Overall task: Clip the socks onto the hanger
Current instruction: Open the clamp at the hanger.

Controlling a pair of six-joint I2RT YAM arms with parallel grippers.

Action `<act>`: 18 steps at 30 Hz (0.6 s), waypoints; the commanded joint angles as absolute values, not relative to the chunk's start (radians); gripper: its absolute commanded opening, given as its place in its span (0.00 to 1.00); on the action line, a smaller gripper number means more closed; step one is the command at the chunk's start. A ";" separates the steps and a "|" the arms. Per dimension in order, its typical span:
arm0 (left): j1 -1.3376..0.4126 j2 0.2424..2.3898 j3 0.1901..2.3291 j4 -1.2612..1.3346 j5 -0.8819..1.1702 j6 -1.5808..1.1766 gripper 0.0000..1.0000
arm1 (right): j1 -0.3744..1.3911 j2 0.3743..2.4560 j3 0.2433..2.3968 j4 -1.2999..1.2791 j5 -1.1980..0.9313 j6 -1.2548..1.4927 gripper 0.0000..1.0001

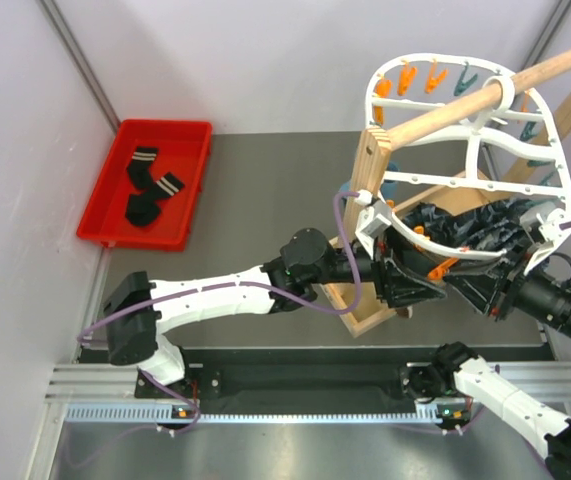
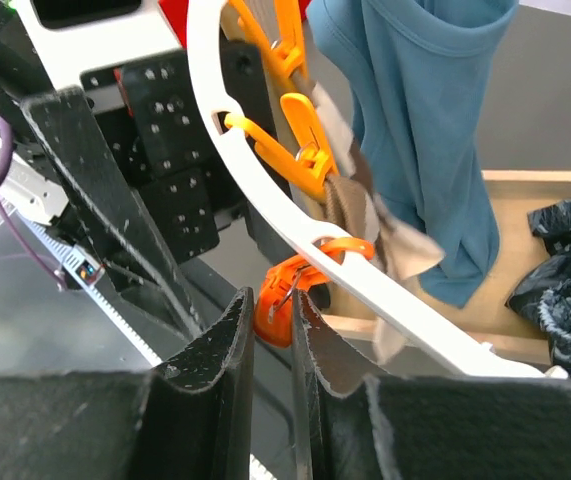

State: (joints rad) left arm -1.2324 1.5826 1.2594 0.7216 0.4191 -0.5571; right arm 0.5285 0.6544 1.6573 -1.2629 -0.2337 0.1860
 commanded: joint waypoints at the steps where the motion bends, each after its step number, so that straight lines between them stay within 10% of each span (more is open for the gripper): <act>1: -1.232 1.597 1.301 0.818 0.541 -0.598 0.56 | 0.541 0.652 1.678 -1.261 -0.299 0.207 0.00; 15: -1.233 1.586 1.316 0.766 0.424 -0.549 0.08 | 0.540 0.649 1.664 -1.281 -0.276 0.224 0.01; 18: -1.264 1.577 1.347 0.642 0.303 -0.457 0.00 | 0.540 0.657 1.689 -1.302 -0.169 0.288 0.31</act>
